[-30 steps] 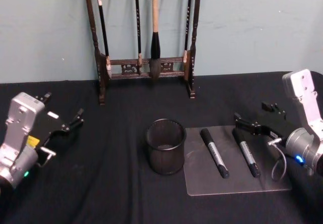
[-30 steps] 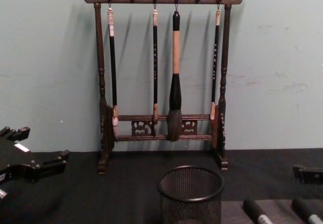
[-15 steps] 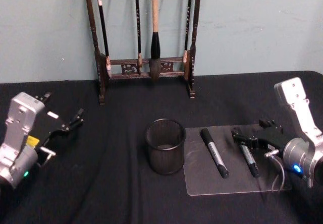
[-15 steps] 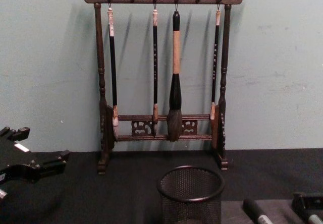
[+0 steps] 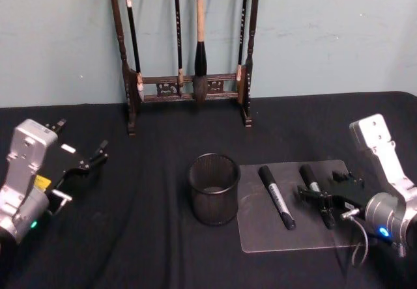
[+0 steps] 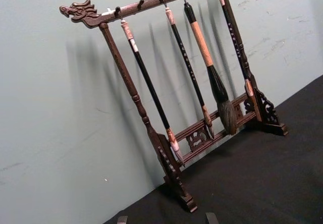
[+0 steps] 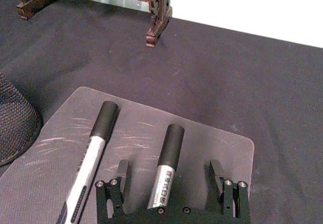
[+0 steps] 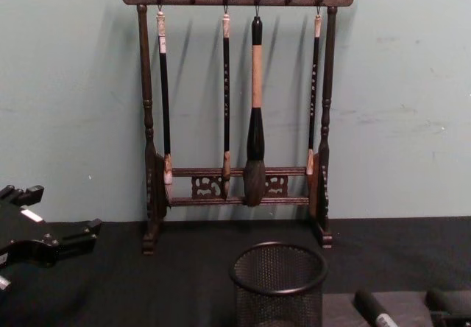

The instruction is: Pick up the water-based marker from the table and place it into the pen holder.

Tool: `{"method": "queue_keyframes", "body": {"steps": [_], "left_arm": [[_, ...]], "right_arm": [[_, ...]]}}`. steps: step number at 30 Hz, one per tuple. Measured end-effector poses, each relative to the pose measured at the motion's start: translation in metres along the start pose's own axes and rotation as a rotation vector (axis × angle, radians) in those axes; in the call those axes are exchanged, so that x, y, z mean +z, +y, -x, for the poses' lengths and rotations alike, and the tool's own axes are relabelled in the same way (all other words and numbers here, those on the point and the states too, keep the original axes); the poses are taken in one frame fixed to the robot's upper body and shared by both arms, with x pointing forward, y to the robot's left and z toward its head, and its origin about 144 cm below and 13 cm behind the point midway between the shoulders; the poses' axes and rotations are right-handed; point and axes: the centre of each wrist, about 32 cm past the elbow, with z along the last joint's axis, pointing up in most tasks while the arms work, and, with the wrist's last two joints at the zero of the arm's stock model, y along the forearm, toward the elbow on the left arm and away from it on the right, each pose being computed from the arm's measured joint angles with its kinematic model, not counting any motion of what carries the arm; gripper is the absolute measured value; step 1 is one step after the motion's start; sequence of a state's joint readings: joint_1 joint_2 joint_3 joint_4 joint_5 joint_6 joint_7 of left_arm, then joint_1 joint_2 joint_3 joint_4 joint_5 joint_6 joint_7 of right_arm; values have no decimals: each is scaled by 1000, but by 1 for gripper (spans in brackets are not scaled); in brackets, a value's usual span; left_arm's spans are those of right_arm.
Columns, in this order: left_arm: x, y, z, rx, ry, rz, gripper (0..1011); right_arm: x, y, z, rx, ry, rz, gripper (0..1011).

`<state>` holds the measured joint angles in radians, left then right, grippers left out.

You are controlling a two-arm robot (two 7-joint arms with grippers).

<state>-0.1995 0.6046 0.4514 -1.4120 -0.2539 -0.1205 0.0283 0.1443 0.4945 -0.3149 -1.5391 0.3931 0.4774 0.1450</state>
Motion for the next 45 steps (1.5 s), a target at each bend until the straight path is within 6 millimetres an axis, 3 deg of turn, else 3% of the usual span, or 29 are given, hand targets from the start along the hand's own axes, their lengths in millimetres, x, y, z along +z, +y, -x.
{"method": "queue_keyframes", "body": {"steps": [33,42,45], "left_arm": [[0,0,0,0,0,0,1001],[0,0,0,0,0,0,1001],[0,0,0,0,0,0,1001]], "right_arm": [[-8,1,4,12,12,34,1002],[-7,1,4,12,13,33,821],[-7,1,4,12,13,33,691]]}}
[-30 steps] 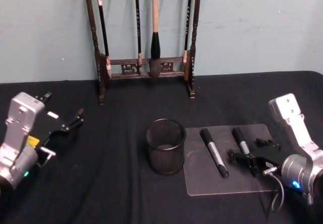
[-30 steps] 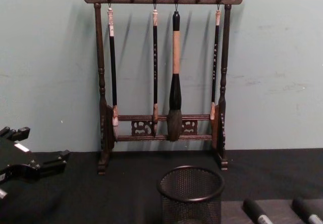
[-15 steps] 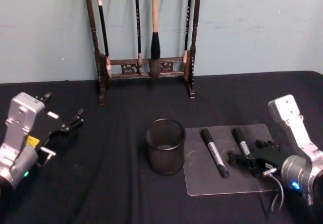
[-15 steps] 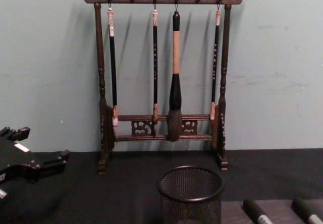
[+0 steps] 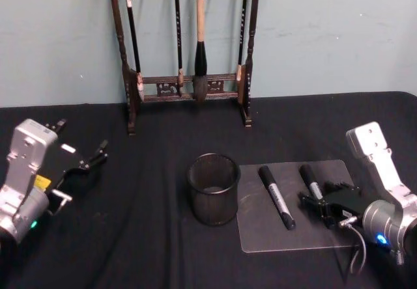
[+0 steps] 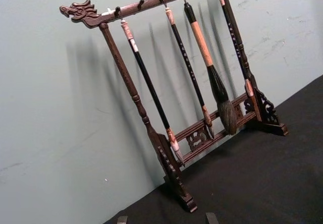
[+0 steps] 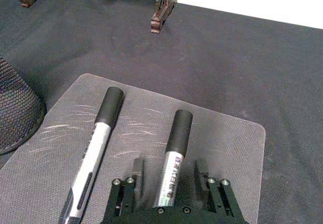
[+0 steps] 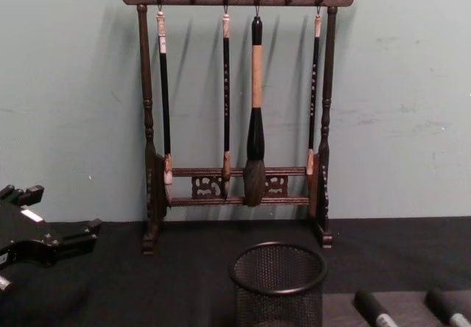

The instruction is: Pick up the water-based marker from the table and place it into the pen holder.

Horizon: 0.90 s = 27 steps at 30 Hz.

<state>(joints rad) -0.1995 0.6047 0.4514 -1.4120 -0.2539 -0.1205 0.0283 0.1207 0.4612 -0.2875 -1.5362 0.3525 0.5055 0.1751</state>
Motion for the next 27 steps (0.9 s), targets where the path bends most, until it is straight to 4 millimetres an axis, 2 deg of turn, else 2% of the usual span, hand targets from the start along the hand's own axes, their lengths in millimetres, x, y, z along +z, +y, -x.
{"method": "queue_keyframes", "body": {"steps": [1,2,3,5,8,12,14,20,26,27], "left_arm": [[0,0,0,0,0,0,1001],[0,0,0,0,0,0,1001],[0,0,0,0,0,0,1001],[0,0,0,0,0,0,1001],[0,0,0,0,0,0,1001],[0,0,0,0,0,0,1001],[0,0,0,0,0,0,1001],[0,0,0,0,0,0,1001],[0,0,0,0,0,0,1001],[0,0,0,0,0,0,1001]], "right_arm": [[0,0,0,0,0,0,591],[0,0,0,0,0,0,591],[0,0,0,0,0,0,549],[0,0,0,0,0,0,549],[0,0,0,0,1,-1,366],[0,0,0,0,1,-1,222],[0,0,0,0,1,-1,194],[0,0,0,-3,6,-8,194],[0,-2,-1,-7,10,-52,194],[1,-3,-3,-8,13,-106,194]]}}
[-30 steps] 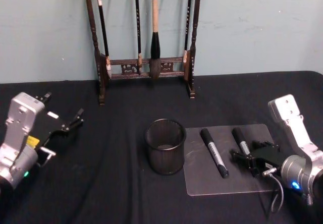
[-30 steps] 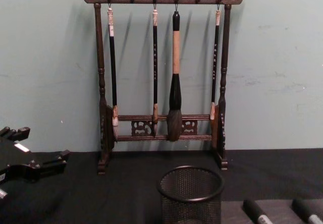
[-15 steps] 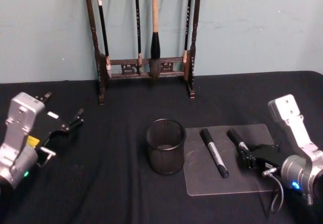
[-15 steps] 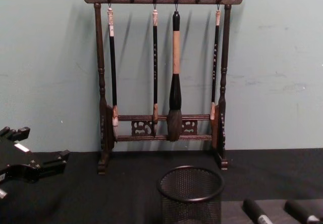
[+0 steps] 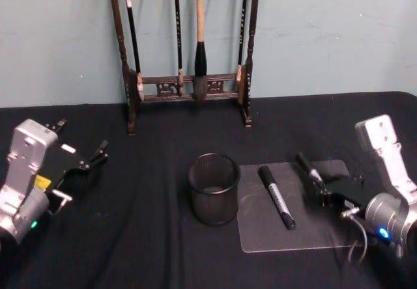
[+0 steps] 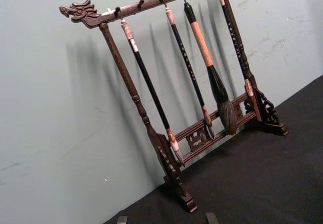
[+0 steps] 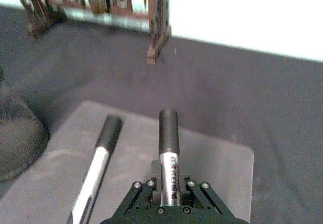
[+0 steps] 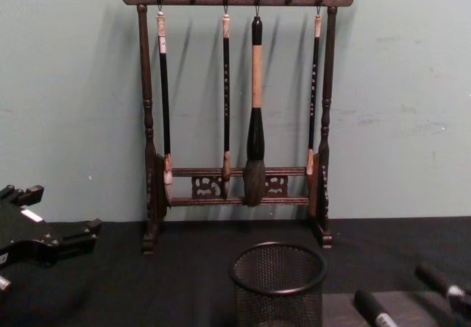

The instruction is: Pick up the water-based marker from the table and place it into the pen holder.

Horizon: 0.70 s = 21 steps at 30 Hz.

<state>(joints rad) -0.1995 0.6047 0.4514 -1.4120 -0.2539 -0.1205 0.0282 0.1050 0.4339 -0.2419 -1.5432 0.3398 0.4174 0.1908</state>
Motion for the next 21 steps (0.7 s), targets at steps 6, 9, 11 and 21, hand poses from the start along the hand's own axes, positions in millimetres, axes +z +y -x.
{"method": "queue_keyframes", "body": {"steps": [6,9,11,21], "left_arm": [[0,0,0,0,0,0,1001],[0,0,0,0,0,0,1002],[0,0,0,0,0,0,1001],[0,0,0,0,0,0,1001]], "right_arm": [[4,-2,-5,18,-2,-150,194],[7,-2,-7,30,-9,-207,194],[10,-2,-9,44,-16,-259,194],[33,5,-12,121,-51,-423,194]]}}
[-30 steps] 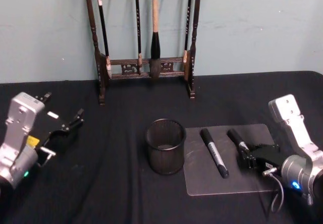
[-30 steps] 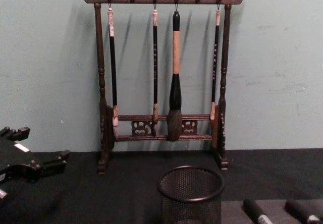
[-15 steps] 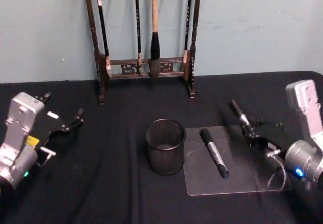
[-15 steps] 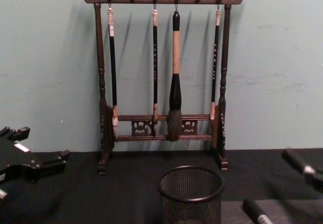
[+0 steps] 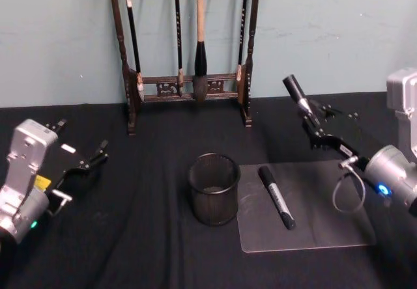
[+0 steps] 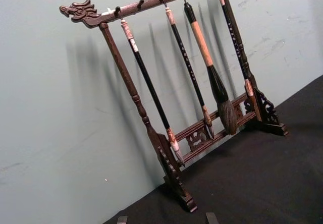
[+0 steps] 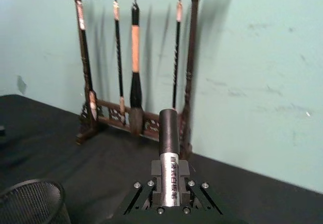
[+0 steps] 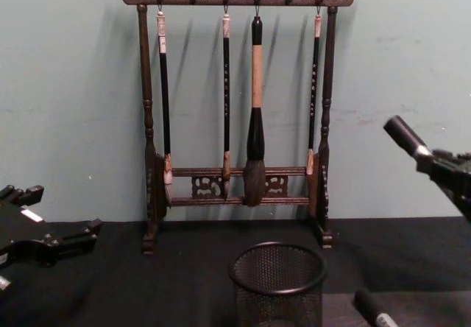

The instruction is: Pick up the water-based marker from the table and place it into the pen holder.

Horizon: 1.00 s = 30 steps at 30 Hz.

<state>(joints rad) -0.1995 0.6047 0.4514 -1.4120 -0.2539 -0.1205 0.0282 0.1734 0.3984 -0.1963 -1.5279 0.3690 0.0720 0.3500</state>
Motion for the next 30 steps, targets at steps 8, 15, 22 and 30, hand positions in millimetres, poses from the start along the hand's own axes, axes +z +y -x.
{"method": "queue_keyframes", "body": {"steps": [8,15,22,30], "left_arm": [[0,0,0,0,0,0,1001],[0,0,0,0,0,0,1001],[0,0,0,0,0,0,1001],[0,0,0,0,0,0,1001]], "right_arm": [[11,19,8,84,2,-49,194],[18,44,24,192,7,-85,194],[18,62,42,271,31,-98,194],[10,74,55,319,69,-86,194]]}}
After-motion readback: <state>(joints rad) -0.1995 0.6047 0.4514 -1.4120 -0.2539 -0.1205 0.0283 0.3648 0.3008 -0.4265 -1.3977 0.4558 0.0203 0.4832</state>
